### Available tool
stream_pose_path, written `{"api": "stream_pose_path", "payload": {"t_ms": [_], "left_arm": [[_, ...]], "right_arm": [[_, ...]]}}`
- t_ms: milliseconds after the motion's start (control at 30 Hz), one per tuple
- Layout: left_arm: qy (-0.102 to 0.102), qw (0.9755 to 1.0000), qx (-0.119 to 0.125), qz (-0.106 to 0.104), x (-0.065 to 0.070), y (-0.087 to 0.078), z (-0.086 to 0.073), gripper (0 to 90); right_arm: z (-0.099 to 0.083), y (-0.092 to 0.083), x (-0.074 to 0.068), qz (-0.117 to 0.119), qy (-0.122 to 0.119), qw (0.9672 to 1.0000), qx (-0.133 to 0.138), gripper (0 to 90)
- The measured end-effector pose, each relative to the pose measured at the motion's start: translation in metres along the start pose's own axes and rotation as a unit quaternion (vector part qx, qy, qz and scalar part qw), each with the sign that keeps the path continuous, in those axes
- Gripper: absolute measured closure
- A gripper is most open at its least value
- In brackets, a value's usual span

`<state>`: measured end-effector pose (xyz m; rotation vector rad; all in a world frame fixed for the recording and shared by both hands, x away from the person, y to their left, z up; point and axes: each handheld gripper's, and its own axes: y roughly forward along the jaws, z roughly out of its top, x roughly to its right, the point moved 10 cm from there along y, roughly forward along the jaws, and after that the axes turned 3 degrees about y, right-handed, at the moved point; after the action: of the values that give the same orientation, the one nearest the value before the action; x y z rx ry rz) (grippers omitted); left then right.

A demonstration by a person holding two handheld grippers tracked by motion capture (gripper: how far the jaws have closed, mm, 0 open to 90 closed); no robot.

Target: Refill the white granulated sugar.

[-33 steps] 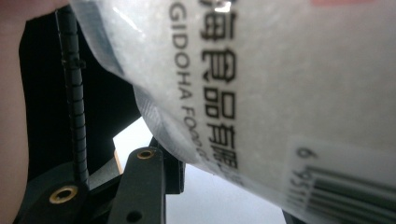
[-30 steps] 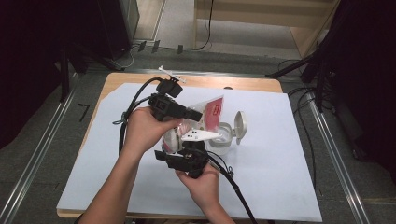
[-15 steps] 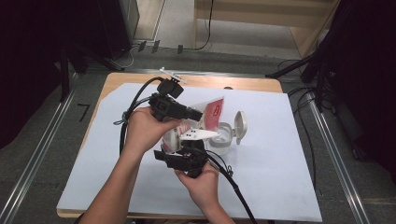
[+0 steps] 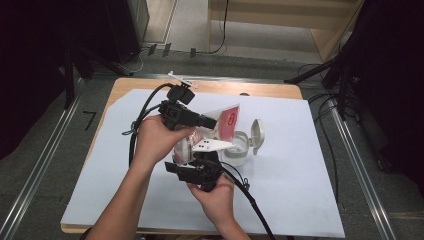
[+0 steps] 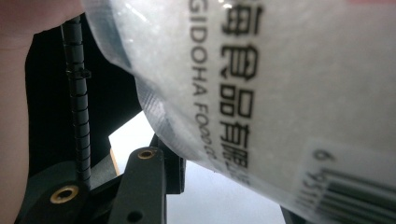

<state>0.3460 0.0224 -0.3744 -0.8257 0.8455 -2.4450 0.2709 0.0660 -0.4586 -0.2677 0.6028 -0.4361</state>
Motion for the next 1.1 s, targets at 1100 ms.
{"api": "stream_pose_path", "payload": {"t_ms": [1100], "left_arm": [[0.018,0.9996,-0.004,0.019,0.0040,0.0014,0.0033,82.9]], "right_arm": [[0.0018,-0.0013,-0.0012,-0.007,-0.002,0.9999,0.008,63.3]]}}
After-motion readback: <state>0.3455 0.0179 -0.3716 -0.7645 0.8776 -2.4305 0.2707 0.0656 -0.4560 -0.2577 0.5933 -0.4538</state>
